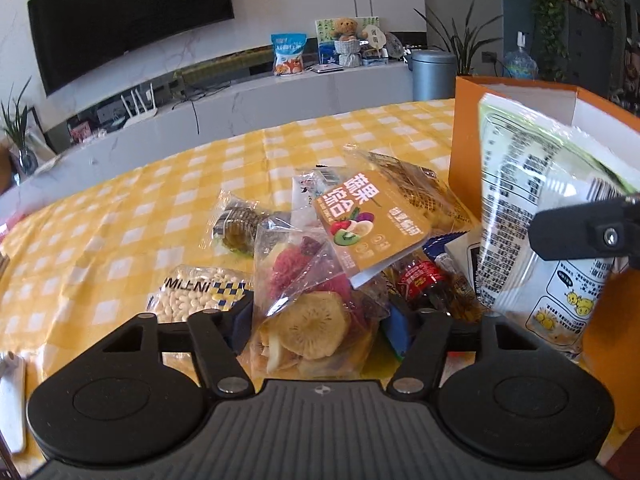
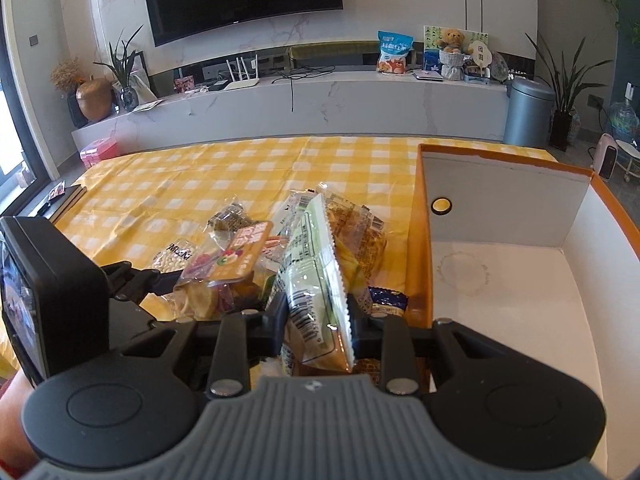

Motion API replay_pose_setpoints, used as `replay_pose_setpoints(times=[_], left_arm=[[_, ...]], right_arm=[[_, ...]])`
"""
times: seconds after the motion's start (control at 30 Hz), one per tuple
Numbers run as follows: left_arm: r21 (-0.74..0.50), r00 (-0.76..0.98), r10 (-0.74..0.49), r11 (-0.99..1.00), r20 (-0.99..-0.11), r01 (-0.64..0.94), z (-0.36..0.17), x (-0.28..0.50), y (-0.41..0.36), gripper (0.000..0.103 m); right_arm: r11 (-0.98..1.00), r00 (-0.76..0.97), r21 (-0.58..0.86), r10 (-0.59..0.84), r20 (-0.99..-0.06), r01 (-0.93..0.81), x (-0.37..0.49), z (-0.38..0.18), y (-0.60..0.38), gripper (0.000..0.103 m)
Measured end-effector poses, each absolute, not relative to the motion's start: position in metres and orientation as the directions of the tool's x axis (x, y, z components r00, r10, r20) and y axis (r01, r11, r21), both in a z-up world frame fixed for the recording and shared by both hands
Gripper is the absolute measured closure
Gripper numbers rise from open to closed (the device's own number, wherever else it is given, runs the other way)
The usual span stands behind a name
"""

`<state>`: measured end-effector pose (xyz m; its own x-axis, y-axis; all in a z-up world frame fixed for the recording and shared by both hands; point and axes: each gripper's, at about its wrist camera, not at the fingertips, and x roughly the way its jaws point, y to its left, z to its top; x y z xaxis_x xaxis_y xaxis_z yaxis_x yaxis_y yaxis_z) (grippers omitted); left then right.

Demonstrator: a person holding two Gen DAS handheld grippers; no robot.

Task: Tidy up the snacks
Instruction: 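Close the right tool on the chip bag while the left tool grasps the fruit-chip bag, then carry both bags over the box and lower them inside with both tools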

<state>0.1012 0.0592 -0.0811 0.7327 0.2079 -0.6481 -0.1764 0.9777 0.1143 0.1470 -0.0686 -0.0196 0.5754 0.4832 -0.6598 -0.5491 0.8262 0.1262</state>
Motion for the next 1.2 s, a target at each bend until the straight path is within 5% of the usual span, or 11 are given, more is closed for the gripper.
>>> replay_pose_setpoints(times=[0.63,0.93,1.2], left_arm=[[-0.068,0.852,0.120,0.981,-0.509,-0.179,0.008,0.043,0.055,0.032],[-0.060,0.895,-0.021,0.998,-0.445,-0.007,0.036,0.047,0.015,0.032],[-0.038,0.837,-0.233,0.968,-0.494,0.247,0.043,0.076,-0.039,0.032]], right_arm=[[0.806,0.649,0.195,0.571,-0.504,-0.558,0.122,0.032,-0.108,0.076],[0.860,0.754,0.148,0.501,-0.425,-0.488,0.112,0.058,-0.163,0.076],[0.905,0.784,0.165,0.422,-0.456,-0.391,0.116,0.059,-0.214,0.076]])
